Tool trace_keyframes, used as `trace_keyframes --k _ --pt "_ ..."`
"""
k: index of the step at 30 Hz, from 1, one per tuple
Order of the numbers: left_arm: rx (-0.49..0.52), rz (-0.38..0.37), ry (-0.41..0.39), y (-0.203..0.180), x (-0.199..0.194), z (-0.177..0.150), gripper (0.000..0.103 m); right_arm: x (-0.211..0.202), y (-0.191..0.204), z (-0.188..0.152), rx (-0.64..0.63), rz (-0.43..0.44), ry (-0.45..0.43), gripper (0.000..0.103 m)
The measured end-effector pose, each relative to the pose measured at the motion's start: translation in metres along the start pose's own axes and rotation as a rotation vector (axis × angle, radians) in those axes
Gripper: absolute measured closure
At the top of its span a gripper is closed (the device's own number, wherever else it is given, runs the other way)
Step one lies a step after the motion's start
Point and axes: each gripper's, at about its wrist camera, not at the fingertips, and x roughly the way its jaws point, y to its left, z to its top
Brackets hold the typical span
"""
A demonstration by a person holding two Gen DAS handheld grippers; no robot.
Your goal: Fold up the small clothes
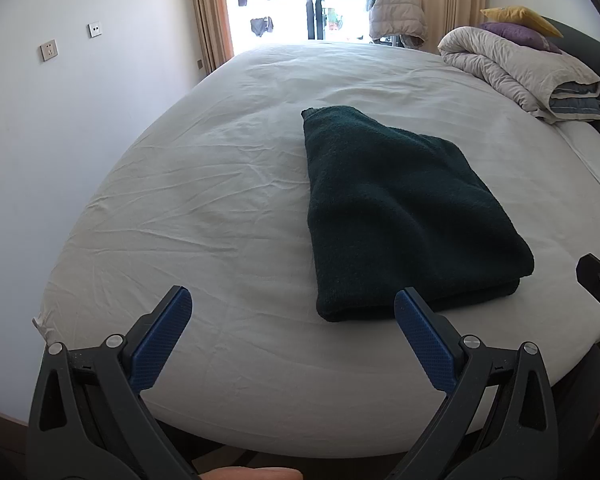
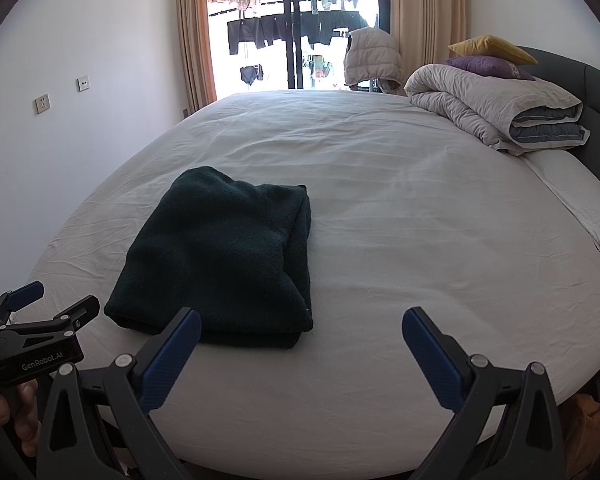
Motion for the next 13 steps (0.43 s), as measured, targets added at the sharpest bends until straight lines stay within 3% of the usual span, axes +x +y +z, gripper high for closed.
trace_keyframes --k 13 --pt "-0.005 -0.001 0.002 -0.0007 0.0011 -0.0029 0.000 0.0013 0.0007 -0.0031 0.000 0.001 0.003 0.000"
